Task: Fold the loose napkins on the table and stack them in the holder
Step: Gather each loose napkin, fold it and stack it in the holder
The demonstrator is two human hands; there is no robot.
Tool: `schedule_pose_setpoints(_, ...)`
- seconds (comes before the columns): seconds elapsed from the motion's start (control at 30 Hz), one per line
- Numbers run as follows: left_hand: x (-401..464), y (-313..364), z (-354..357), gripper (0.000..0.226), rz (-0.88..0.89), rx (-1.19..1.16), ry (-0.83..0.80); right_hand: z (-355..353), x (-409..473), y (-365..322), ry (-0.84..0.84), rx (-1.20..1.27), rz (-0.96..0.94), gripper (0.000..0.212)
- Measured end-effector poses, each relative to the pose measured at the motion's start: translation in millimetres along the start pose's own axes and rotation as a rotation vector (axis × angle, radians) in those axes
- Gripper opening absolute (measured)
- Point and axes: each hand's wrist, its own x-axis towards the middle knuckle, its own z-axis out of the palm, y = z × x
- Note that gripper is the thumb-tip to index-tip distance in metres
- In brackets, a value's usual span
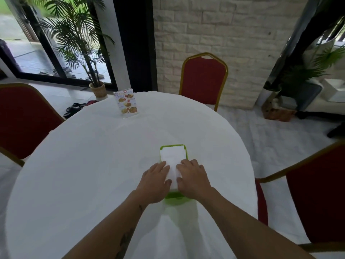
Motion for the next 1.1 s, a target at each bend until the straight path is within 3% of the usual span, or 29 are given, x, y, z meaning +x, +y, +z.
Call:
schedule_pose_setpoints(0.23,10,-1,8,0.059,0.032,0.187,-0.044,8,-4,-5,-0.014,-0.106,-0.009,0.054)
schedule_pose_setpoints(0.53,8,-3,7,0.061,0.063,0.131,-0.02,0,-2,-9,-0.085,0.042,0.089,0.05)
schedule_pose_setpoints(0.67,0,-9,-2,0.053,0.108,-0.055,0.167,-3,-2,-5,0.079,0.312,0.216,0.049)
schedule_pose_setpoints(0.8,2,-17,-4,0.049,-0.032,-0.426,0.347,-7,1,-5,0.184,0.642,0.512,0.05)
schedule_pose_setpoints(0.97,16,-12,-8,0.069,-0.402,-0.842,0.081,-8,-1,-1,0.023,0.902,0.725,0.061)
schedule_pose_setpoints(1.1,24,-9,-2,0.066,-0.475,-1.058,-0.08,-2,-1,-5,-0.083,0.974,0.729,0.062)
